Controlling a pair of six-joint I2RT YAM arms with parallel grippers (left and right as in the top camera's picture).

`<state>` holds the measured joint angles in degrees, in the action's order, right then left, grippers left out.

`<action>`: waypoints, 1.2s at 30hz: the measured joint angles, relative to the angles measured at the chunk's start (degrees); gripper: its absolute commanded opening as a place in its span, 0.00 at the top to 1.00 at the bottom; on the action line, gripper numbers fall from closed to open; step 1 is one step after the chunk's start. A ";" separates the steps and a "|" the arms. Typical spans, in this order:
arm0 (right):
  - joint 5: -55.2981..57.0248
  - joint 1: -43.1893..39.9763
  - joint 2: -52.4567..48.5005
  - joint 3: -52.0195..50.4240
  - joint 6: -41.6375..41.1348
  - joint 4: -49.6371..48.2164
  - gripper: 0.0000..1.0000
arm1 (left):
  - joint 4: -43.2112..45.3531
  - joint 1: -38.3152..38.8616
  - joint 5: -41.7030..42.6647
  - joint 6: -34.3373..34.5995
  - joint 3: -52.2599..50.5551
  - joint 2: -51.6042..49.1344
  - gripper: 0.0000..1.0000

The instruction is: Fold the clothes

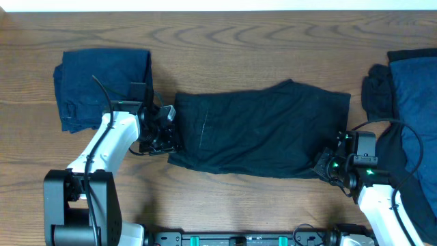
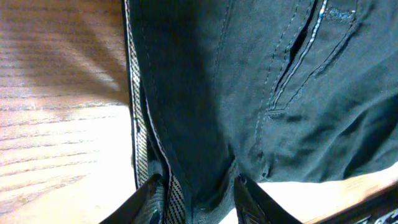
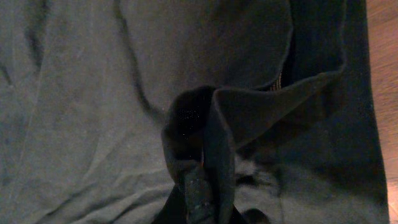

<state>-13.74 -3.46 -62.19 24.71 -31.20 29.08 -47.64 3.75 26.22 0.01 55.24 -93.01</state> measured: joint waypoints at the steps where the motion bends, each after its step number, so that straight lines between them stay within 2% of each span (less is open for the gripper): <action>1: 0.00 0.00 0.00 0.00 0.00 0.00 0.99 | -0.17 0.00 0.00 0.00 0.00 0.00 0.62; 7: 0.00 0.00 0.00 0.00 0.04 0.04 0.99 | -1.51 0.00 0.00 0.02 0.00 0.00 0.62; 8: 0.00 0.00 0.00 0.00 0.04 0.04 0.99 | -1.49 0.00 0.00 0.02 0.00 0.00 0.73; 9: 0.00 0.00 0.00 0.00 0.04 0.04 0.99 | -1.51 0.00 0.02 0.39 0.00 0.00 0.90; 10: 0.00 0.00 0.00 0.00 0.04 0.04 0.99 | -1.55 0.00 0.00 0.55 0.00 0.00 0.94; 19: -2.71 0.00 0.17 0.98 0.04 1.97 0.99 | -2.32 0.00 0.22 0.28 0.22 0.00 0.94; 27: -4.68 0.00 1.73 16.22 1.09 11.47 0.99 | -6.86 0.00 0.22 2.08 6.62 0.11 0.94; 36: -1.70 0.00 1.97 26.77 2.01 8.87 0.99 | -6.03 0.00 0.42 5.79 16.74 1.14 0.94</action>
<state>-15.44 -3.46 -60.23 51.48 -29.19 37.95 -53.67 3.75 26.63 5.80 71.99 -91.88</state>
